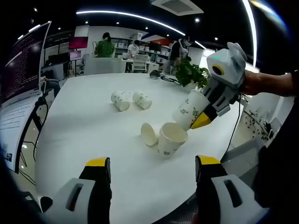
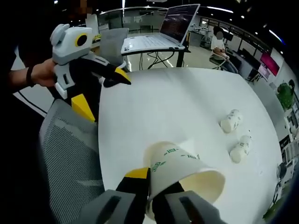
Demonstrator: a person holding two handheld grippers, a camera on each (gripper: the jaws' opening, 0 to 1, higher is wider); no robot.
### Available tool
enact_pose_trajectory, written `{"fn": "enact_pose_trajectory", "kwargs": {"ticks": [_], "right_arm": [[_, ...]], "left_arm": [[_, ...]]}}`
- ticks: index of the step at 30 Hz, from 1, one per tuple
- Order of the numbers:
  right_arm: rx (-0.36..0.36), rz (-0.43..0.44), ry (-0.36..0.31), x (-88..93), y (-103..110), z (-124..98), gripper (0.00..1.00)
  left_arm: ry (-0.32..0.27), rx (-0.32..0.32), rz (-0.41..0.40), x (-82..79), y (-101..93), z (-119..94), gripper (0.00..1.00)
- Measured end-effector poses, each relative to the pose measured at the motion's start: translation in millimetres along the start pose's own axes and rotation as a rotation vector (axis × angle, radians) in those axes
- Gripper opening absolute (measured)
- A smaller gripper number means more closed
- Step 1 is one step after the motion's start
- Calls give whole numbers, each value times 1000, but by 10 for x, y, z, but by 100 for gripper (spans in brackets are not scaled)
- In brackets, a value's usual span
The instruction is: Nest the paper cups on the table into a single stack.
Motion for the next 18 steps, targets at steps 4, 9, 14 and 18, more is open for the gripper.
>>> {"fn": "enact_pose_trajectory", "kwargs": {"ticks": [4, 9, 14, 18], "right_arm": [[-19, -3, 17, -25, -27, 71, 0], [-30, -13, 44, -2, -14, 123, 0], [-38, -30, 58, -26, 22, 151, 0], [-43, -32, 56, -57, 11, 179, 0]], "left_arm": [[-3, -5, -5, -2, 21, -6, 72], [-7, -10, -4, -29, 38, -7, 72], [-19, -16, -6, -99, 25, -4, 72], [-18, -18, -2, -102, 30, 9, 72]]}}
Point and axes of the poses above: the point that each gripper's makers call its tool centre point, and the gripper's own axes: z roughly forward along the fingers, y roughly to its left, x roughly out of its underside, the point moved 5 cm from there along -z, roughly backward along the fingers, and after that the axes turned 5 degrees about -x, right-handed, at the moved point
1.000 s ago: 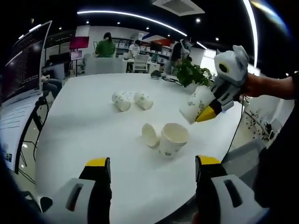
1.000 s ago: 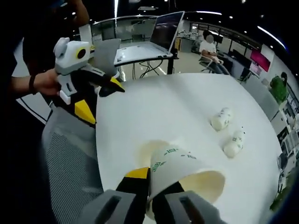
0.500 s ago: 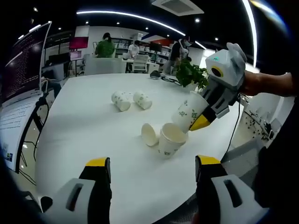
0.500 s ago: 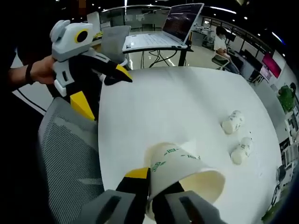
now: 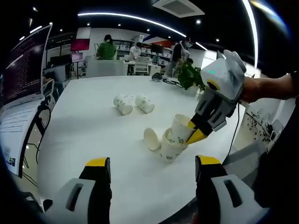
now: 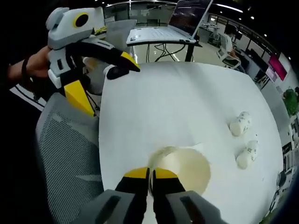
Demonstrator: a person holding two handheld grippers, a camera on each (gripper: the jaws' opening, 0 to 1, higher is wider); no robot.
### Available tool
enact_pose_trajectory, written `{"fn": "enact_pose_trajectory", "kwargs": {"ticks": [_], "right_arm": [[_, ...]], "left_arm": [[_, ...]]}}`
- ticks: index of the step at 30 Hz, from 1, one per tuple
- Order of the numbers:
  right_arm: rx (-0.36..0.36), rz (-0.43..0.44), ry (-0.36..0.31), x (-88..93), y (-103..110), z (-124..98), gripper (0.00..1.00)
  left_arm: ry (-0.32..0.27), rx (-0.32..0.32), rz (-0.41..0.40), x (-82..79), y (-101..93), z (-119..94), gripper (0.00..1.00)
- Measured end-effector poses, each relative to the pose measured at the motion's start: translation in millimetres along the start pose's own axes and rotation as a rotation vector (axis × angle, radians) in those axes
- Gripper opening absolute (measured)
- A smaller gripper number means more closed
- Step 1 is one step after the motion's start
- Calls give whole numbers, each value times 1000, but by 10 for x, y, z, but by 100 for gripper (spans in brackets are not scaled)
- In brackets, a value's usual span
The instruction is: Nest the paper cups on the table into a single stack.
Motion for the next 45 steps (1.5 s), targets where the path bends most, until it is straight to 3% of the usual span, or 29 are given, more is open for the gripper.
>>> {"fn": "enact_pose_trajectory", "kwargs": {"ticks": [29, 38, 45], "right_arm": [[-48, -22, 14, -19, -53, 158, 5], [-45, 5, -24, -89, -90, 73, 9], [-22, 38, -55, -67, -140, -33, 12]], "left_arm": [[-7, -75, -44, -17, 113, -133, 71], [-14, -92, -45, -46, 138, -184, 71], [5, -67, -30, -15, 162, -92, 71]]}}
Point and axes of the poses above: the point that each gripper's makers call its tool centre point, and the gripper's own axes: z roughly forward along the fingers, y roughly to its left, x roughly out of its underside, the point moved 5 cm from there along -z, roughly backward along the fingers, and after that the axes turned 5 degrees about -x, right-handed, at the moved point
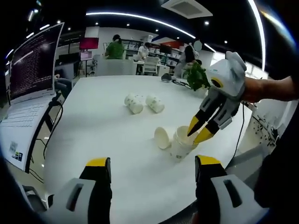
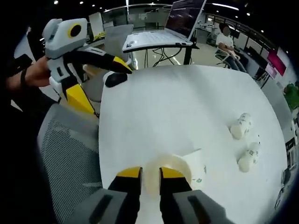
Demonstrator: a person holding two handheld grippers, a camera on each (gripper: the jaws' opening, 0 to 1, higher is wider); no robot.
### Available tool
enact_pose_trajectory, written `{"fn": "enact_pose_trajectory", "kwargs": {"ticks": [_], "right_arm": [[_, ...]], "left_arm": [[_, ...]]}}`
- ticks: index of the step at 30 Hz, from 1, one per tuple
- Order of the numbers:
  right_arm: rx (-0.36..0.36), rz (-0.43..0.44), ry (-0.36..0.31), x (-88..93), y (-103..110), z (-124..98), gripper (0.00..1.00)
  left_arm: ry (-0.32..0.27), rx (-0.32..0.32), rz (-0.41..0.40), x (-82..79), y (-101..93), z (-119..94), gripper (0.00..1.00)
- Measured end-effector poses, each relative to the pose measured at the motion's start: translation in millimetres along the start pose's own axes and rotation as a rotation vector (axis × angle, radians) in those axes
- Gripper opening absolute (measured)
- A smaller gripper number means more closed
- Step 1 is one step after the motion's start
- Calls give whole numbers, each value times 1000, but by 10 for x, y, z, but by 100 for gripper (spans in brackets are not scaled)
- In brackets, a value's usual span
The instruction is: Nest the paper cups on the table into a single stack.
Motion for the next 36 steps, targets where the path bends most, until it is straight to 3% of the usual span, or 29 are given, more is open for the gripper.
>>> {"fn": "enact_pose_trajectory", "kwargs": {"ticks": [3, 9, 13, 20, 23, 28, 36], "right_arm": [[13, 3, -23, 1, -23, -38, 13], [36, 73, -142, -37, -101, -253, 15], [32, 209, -246, -47, -280, -389, 21], [133, 188, -224, 130, -718, -436, 28], [188, 150, -144, 300, -933, -428, 29], [171, 96, -118, 374, -1173, -339, 33], [84, 50, -80, 382, -1221, -78, 35]], "left_arm": [[7, 10, 9, 4, 21, 48, 71], [4, 24, 17, -40, 18, 97, 71], [14, 34, 25, -18, 25, 133, 71], [27, 50, 27, -3, 4, 151, 71], [28, 59, 25, -4, -2, 161, 70], [34, 57, 28, 2, 8, 162, 70], [46, 48, 23, 50, 7, 130, 70]]}}
Point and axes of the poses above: the point that each gripper's makers call its tool centre point, and the gripper's own axes: z roughly forward along the fingers, y roughly to its left, x roughly out of its underside, the point moved 5 cm from there along -z, roughly backward along the fingers, and after that the axes turned 5 degrees about -x, right-handed, at the moved point
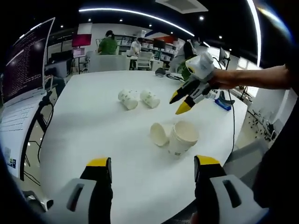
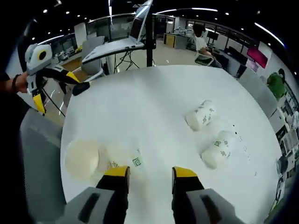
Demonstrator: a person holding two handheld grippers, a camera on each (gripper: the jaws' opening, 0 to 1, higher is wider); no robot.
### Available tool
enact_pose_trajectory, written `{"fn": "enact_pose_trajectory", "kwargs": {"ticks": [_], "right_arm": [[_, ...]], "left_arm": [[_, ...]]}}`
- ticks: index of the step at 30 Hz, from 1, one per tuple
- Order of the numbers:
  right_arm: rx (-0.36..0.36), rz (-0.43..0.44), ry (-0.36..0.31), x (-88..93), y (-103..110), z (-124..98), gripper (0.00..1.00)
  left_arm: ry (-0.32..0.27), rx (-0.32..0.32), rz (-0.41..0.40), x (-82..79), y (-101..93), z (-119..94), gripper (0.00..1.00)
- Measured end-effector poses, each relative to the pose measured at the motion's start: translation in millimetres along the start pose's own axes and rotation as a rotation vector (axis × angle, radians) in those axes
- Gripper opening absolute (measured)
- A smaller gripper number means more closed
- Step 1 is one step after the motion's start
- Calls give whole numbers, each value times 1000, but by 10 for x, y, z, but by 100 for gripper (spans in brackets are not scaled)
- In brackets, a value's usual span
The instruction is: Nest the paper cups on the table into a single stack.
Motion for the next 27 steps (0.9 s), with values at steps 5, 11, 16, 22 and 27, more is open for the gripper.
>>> {"fn": "enact_pose_trajectory", "kwargs": {"ticks": [5, 11, 16, 22, 27], "right_arm": [[-61, -31, 40, 40, 43, 159, 36], [-126, -114, 67, 60, 122, 277, 39], [-162, -139, 97, 108, 154, 355, 41], [-174, -192, 139, 168, 115, 459, 41], [-170, -232, 141, 114, 141, 527, 42]], "left_arm": [[5, -10, -5, 36, 49, -18, 70], [9, -30, -13, 65, 95, -52, 70], [14, -40, -21, 101, 135, -70, 70], [16, -44, -28, 121, 158, -68, 70], [18, -44, -29, 124, 160, -65, 70]]}}
Point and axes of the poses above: the point that each gripper's makers call its tool centre point, and the gripper's own axes: z roughly forward along the fingers, y roughly to its left, x roughly out of its underside, the point moved 5 cm from there along -z, roughly backward along the fingers, and after that the axes turned 5 degrees about -x, right-handed, at the moved point
